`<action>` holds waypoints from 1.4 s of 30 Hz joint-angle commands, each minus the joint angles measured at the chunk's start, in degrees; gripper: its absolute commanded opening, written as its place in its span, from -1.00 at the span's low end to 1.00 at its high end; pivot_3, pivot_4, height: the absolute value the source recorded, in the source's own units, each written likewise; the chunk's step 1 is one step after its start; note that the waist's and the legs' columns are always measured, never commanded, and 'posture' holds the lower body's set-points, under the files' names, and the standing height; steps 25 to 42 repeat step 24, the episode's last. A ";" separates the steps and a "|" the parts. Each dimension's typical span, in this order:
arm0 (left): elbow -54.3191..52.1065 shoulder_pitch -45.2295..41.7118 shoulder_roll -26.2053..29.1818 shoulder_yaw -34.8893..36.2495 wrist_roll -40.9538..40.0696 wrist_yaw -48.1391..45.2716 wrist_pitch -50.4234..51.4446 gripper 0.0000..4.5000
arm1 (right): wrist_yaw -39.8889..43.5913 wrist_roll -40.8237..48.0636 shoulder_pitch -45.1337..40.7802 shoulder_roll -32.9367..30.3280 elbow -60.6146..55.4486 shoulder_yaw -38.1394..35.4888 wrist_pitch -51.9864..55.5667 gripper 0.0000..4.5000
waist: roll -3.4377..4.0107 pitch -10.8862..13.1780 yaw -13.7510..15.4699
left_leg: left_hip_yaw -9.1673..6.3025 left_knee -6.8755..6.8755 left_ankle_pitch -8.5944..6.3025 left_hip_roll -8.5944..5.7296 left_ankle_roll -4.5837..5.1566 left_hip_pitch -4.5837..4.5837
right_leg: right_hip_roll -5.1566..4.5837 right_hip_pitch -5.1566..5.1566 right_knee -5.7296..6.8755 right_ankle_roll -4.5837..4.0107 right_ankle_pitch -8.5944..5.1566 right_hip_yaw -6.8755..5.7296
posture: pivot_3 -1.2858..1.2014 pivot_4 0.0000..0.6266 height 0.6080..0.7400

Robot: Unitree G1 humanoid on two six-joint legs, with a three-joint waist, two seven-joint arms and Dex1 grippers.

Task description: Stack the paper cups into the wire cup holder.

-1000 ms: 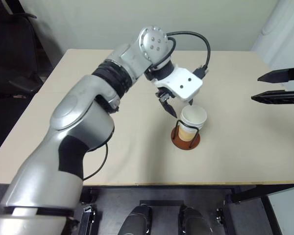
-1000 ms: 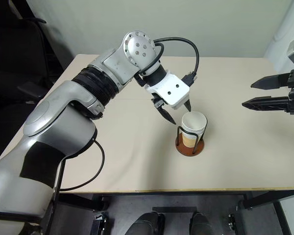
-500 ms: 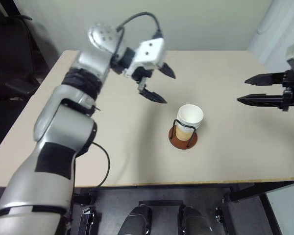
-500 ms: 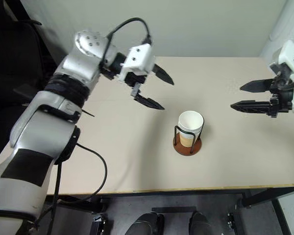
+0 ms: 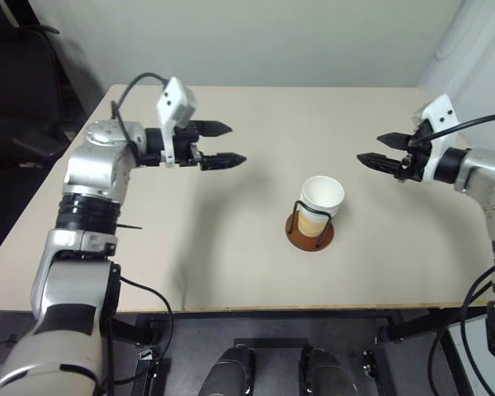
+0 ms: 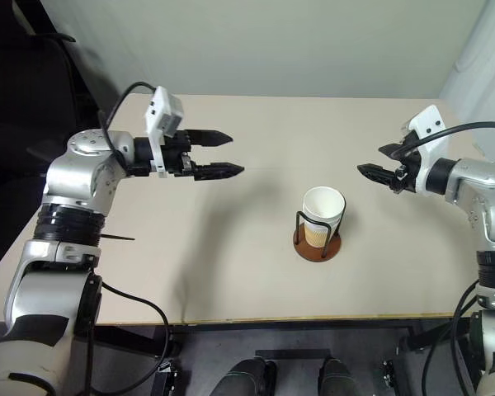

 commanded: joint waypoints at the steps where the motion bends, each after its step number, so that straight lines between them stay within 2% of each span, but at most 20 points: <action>1: -2.09 1.69 -0.47 4.58 -0.34 6.73 1.58 0.99 | -3.47 -3.01 -0.58 1.37 1.77 -1.03 -4.24 0.50 | 0.00 0.00 -0.03 | 0.00 -0.04 0.08 0.00 -0.07 0.03 | 0.00 0.00 0.00 -0.06 0.04 0.00 | 0.03 -0.52 1.00; 9: -1.17 2.75 -2.03 7.74 -0.10 14.18 2.31 0.99 | -8.68 -7.82 -1.87 6.07 5.79 -0.28 -7.71 0.50 | -0.02 0.01 -0.07 | -0.13 -0.43 0.59 0.00 -0.05 0.11 | 0.01 -0.06 0.00 -0.40 0.53 -0.02 | 0.03 -0.52 1.00; 14: 0.05 2.06 0.14 9.46 0.47 16.02 2.30 0.99 | -8.91 -9.39 -3.72 7.59 7.70 0.55 -8.52 0.50 | -0.02 0.01 -0.34 | -0.17 -0.67 0.64 0.01 -0.11 0.09 | 0.04 -0.19 0.00 -0.54 0.81 -0.02 | 0.03 -0.52 1.00; 18: 2.20 1.74 3.02 11.28 0.65 17.30 2.38 0.99 | -10.47 -10.69 -6.51 9.74 10.81 1.34 -9.13 0.50 | -0.02 0.01 -0.51 | -0.20 -0.93 0.62 0.01 -0.70 0.12 | 0.06 -0.27 -0.03 -0.73 0.95 -0.01 | 0.03 -0.52 1.00; 24: -1.98 6.48 4.42 13.04 -0.81 18.14 4.30 0.99 | -10.35 -11.30 -6.16 11.66 10.14 1.51 -10.03 0.50 | -0.02 0.02 -0.48 | -0.30 -1.27 0.75 0.01 -0.91 0.06 | 0.08 -0.44 -0.10 -0.82 1.00 -0.06 | 0.03 -0.52 1.00; 42: -1.98 6.48 4.42 13.04 -0.81 18.14 4.30 0.99 | -10.35 -11.30 -6.16 11.66 10.14 1.51 -10.03 0.50 | -0.02 0.02 -0.48 | -0.30 -1.27 0.75 0.01 -0.91 0.06 | 0.08 -0.44 -0.10 -0.82 1.00 -0.06 | 0.03 -0.52 1.00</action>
